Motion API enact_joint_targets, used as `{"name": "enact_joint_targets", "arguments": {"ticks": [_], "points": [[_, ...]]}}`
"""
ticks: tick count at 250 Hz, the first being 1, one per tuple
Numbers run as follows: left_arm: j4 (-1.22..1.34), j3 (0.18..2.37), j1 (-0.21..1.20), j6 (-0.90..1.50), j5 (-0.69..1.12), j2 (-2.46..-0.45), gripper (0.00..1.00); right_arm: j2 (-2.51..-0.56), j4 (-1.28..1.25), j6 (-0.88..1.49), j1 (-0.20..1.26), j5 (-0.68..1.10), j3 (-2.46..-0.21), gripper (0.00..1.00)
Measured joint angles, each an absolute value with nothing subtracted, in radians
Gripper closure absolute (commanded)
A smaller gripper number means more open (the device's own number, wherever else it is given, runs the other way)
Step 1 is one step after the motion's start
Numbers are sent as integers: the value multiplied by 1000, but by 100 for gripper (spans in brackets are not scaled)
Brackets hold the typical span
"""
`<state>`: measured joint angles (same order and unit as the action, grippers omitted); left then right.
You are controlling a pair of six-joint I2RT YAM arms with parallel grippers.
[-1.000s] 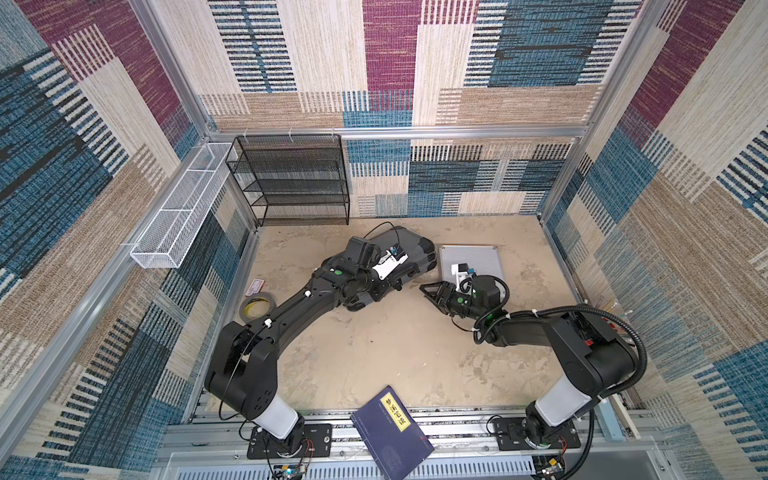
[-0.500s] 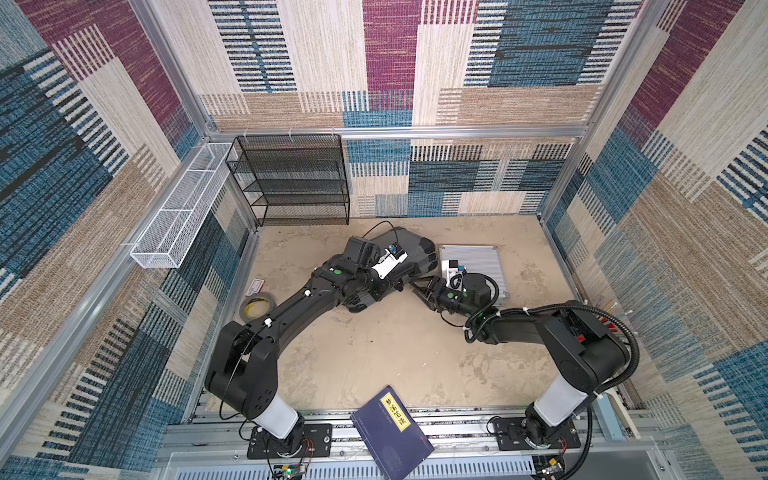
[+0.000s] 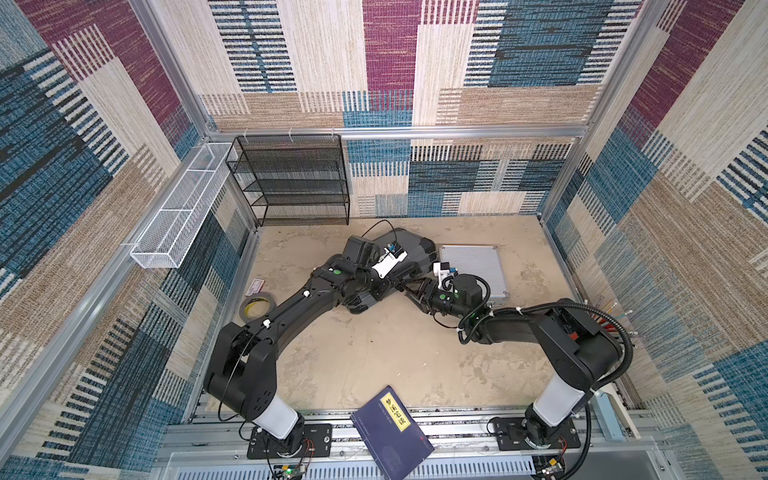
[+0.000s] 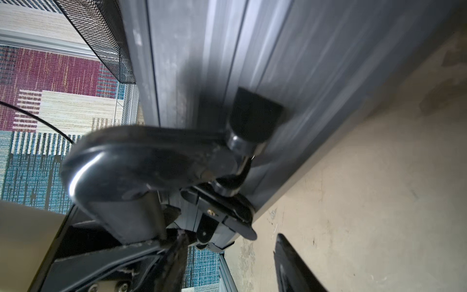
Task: Open the poker set cases
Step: Open the fastener on the poker set case.
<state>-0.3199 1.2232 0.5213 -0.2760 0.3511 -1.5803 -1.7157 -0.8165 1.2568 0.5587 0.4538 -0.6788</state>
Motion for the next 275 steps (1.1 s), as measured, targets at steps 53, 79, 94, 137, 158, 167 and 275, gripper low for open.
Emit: {"name": "enact_joint_targets", "arguments": {"ticks": [53, 79, 94, 137, 158, 167, 275], "points": [[-320, 1222, 521, -270, 356, -1580, 100, -1720, -818, 1276, 565, 434, -679, 43], [-319, 1218, 522, -266, 364, -1580, 100, -1726, -818, 1286, 569, 421, -680, 44], [-319, 1215, 522, -266, 366, -1580, 100, -1728, -817, 1294, 570, 419, -686, 44], [-319, 1215, 522, -264, 370, -1580, 100, -1728, -817, 1305, 582, 408, -694, 45], [-319, 1215, 522, -264, 370, -1580, 100, -1728, -816, 1311, 583, 406, -698, 46], [-319, 1215, 522, -264, 370, -1580, 100, -1729, -816, 1313, 584, 394, -701, 47], [-311, 1207, 522, -262, 373, -1580, 100, -1737, -787, 1349, 600, 368, -714, 57]]}}
